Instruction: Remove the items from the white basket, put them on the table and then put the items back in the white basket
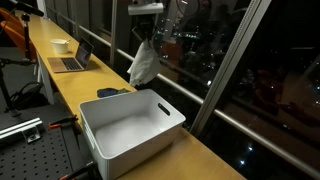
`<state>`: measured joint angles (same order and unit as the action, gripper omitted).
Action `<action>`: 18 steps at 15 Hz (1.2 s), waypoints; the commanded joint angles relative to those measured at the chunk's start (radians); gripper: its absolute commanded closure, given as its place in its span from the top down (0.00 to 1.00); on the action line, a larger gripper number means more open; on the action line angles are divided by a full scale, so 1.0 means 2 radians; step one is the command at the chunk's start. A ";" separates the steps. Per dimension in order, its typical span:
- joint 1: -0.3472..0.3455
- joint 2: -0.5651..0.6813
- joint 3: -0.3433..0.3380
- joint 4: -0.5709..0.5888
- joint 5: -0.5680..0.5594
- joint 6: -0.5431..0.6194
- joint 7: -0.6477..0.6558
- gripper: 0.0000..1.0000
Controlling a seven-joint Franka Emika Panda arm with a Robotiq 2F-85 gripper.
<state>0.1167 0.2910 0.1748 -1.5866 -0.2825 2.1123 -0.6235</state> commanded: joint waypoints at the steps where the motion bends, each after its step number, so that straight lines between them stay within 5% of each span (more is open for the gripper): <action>1: -0.034 -0.084 -0.024 -0.050 0.028 0.007 -0.006 0.02; 8: -0.104 -0.146 -0.101 -0.185 0.096 0.042 -0.081 0.02; 14: -0.108 -0.126 -0.115 -0.256 0.113 0.088 -0.087 0.02; 16: -0.104 -0.119 -0.114 -0.266 0.109 0.095 -0.082 0.36; 18: -0.100 -0.125 -0.110 -0.274 0.104 0.095 -0.078 0.49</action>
<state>-0.0953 0.0579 -0.0520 -2.1131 -0.0822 2.2814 -0.7856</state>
